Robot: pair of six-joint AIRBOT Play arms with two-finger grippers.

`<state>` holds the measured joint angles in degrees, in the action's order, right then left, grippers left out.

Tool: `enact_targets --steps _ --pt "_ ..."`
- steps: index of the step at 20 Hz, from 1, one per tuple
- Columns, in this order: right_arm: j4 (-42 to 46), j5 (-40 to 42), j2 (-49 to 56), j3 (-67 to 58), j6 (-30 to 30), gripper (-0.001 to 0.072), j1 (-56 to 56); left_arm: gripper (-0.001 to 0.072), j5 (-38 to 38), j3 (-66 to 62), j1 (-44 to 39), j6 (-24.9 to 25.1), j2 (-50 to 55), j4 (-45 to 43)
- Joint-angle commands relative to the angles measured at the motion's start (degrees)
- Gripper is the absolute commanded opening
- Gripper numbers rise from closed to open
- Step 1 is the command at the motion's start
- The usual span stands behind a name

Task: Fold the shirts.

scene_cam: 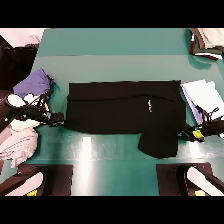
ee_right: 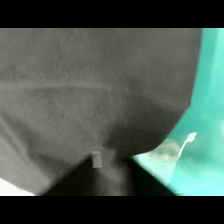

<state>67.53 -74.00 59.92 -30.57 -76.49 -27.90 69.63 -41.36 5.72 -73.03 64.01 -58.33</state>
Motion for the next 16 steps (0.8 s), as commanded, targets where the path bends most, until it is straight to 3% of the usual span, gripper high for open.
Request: enact_targets --steps 1,2,5,8,10,13,16 --pt "3.1 3.3 -2.3 0.2 0.1 0.0087 2.1 0.0024 0.0 -0.1 0.0 0.0 0.0 0.0" --pt "3.2 3.4 -3.6 0.2 0.1 0.0022 2.2 0.0024 0.0 -0.1 0.0 0.0 0.0 0.0" --pt "5.5 -0.2 -9.2 -0.3 0.1 0.0025 2.2 0.0022 2.8 -0.9 0.0 0.4 -0.1 -2.9" --pt "12.7 -12.1 -16.8 -4.9 0.0 0.0025 2.1 0.0022 8.1 -2.5 0.0 -0.6 -4.9 -10.6" --pt "12.4 -17.4 -21.9 -7.8 -0.3 0.0024 2.2 0.0022 11.9 -2.5 0.0 -0.6 -10.2 -10.1" --pt "10.7 -17.2 -28.2 -10.8 -0.6 0.0024 2.2 0.0023 15.4 -2.6 0.0 -0.5 -14.6 -4.4" --pt "6.8 -13.6 -28.2 -13.2 -0.6 0.0024 2.2 0.0023 10.0 -2.8 0.0 -0.6 -14.8 -3.1"
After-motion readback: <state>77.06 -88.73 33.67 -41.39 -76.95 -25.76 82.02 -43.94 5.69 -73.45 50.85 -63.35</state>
